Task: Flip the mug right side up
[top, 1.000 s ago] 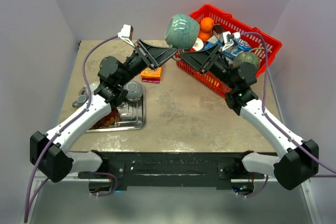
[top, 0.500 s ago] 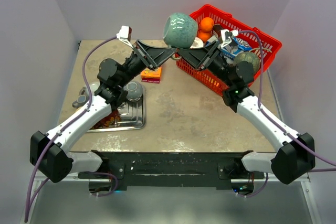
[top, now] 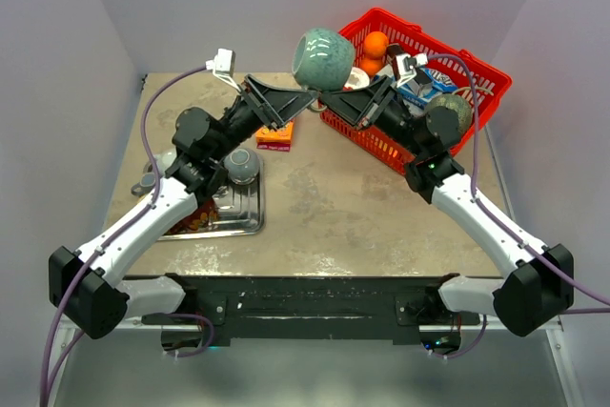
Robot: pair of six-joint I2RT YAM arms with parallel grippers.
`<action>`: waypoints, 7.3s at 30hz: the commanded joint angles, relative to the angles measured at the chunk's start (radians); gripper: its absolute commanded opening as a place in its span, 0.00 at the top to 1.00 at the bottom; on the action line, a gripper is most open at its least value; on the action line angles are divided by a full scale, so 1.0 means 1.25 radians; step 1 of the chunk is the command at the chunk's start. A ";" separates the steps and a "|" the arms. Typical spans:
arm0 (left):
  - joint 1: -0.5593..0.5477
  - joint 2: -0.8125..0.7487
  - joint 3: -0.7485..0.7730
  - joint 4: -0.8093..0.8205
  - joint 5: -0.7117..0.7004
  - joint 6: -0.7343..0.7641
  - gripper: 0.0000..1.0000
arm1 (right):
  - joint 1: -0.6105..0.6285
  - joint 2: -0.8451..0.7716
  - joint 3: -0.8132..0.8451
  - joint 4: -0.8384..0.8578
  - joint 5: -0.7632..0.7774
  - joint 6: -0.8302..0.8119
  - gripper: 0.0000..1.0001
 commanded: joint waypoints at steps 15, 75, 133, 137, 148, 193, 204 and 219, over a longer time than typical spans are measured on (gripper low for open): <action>-0.004 -0.085 0.007 -0.344 -0.121 0.205 0.16 | 0.002 -0.107 0.047 -0.196 0.118 -0.181 1.00; -0.003 -0.169 0.045 -0.983 -0.739 0.463 0.01 | 0.341 0.589 0.417 -0.862 0.944 -0.596 1.00; 0.051 -0.212 -0.225 -1.120 -0.830 0.169 0.01 | 0.313 0.174 0.190 -0.942 0.729 -0.575 0.03; 0.160 -0.256 -0.264 -1.000 -0.738 0.291 0.01 | 0.302 0.168 0.173 -0.942 0.713 -0.579 0.03; 0.331 -0.227 -0.302 -0.929 -0.577 0.479 0.01 | 0.276 0.158 0.147 -0.936 0.687 -0.575 0.03; 0.419 -0.235 -0.426 -0.805 -0.155 0.467 0.01 | 0.244 0.157 0.120 -0.920 0.640 -0.561 0.03; 0.284 -0.265 -0.440 -0.824 -0.202 0.382 0.04 | 0.243 0.169 0.124 -0.916 0.626 -0.562 0.04; 0.238 -0.197 -0.445 -0.862 -0.315 0.368 0.34 | 0.243 0.148 0.098 -0.914 0.627 -0.557 0.04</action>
